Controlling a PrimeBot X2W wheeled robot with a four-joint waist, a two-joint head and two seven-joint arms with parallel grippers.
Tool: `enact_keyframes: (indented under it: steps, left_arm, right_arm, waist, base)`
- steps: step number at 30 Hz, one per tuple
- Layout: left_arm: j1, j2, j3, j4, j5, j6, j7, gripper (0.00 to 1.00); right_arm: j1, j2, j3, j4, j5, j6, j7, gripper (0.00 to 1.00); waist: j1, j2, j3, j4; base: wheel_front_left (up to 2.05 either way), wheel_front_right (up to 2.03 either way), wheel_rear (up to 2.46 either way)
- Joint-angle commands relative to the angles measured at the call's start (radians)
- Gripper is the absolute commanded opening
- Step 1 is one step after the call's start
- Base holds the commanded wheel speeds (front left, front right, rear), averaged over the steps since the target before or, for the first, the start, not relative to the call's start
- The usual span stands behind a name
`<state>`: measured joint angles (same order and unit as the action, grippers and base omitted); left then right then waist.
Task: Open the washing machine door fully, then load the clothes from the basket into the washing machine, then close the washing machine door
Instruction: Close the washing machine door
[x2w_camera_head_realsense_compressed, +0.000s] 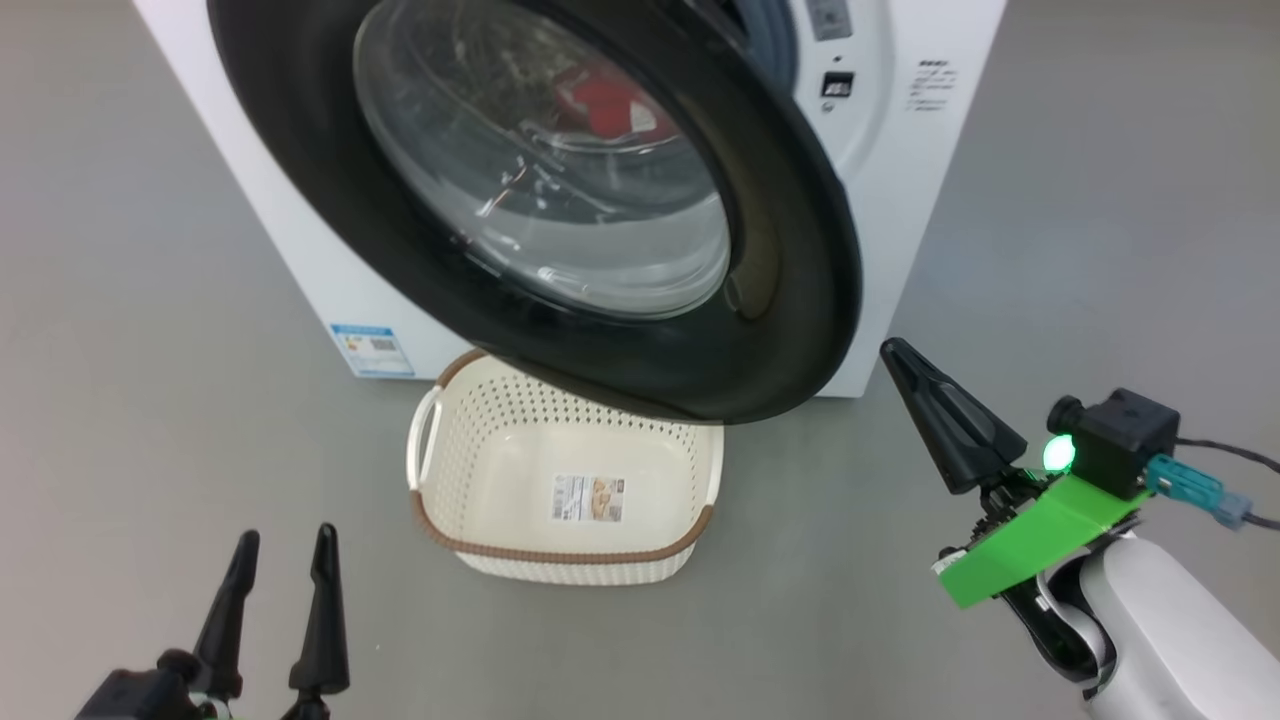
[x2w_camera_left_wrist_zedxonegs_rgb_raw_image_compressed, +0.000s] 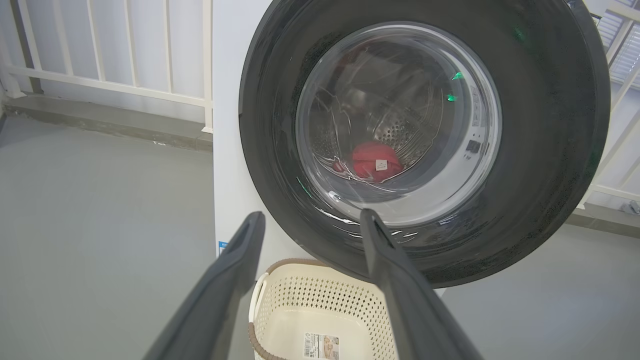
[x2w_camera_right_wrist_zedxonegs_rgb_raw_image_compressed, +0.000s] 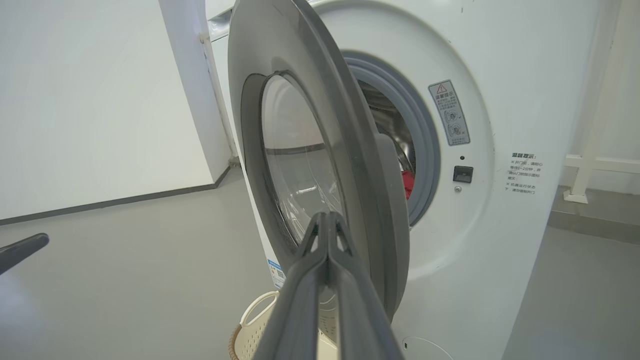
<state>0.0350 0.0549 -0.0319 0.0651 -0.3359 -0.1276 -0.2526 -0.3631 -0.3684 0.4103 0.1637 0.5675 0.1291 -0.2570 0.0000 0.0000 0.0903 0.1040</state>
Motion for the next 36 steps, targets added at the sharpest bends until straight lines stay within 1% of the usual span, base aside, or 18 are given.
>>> enact_keyframes:
  steps: [1,10,17,28,36]
  left_arm:
    - [-0.052,0.009,0.027,-0.031,-0.001,-0.003,-0.009,1.0]
    - [-0.08,0.009,0.016,-0.033,-0.003,-0.003,-0.009,1.0]
    - [-0.097,0.008,0.011,-0.033,-0.006,-0.003,-0.009,1.0]
    - [-0.116,0.004,0.014,-0.039,-0.008,-0.003,-0.009,1.0]
    - [-0.137,0.0,0.01,-0.051,-0.008,-0.003,-0.009,1.0]
  right_arm:
    - [-0.042,-0.022,0.038,-0.003,0.008,0.002,-0.005,0.0]
    - [-0.138,-0.062,0.127,0.068,0.025,0.002,-0.005,0.0]
    - [-0.198,-0.083,0.166,0.127,0.038,0.002,-0.005,0.0]
    - [-0.253,-0.127,0.152,0.169,0.048,0.002,-0.005,0.0]
    - [-0.299,-0.168,0.087,0.178,0.047,0.002,-0.005,0.0]
  waist:
    - [0.0,0.0,0.038,0.035]
    - [0.0,0.0,0.086,0.076]
    - [0.0,0.0,0.117,0.104]
    - [0.0,0.0,0.157,0.13]
    - [0.0,0.0,0.209,0.155]
  base:
    - [0.0,0.0,0.0]
    - [0.0,0.0,0.0]
    - [0.0,0.0,0.0]
    - [0.0,0.0,0.0]
    - [0.0,0.0,0.0]
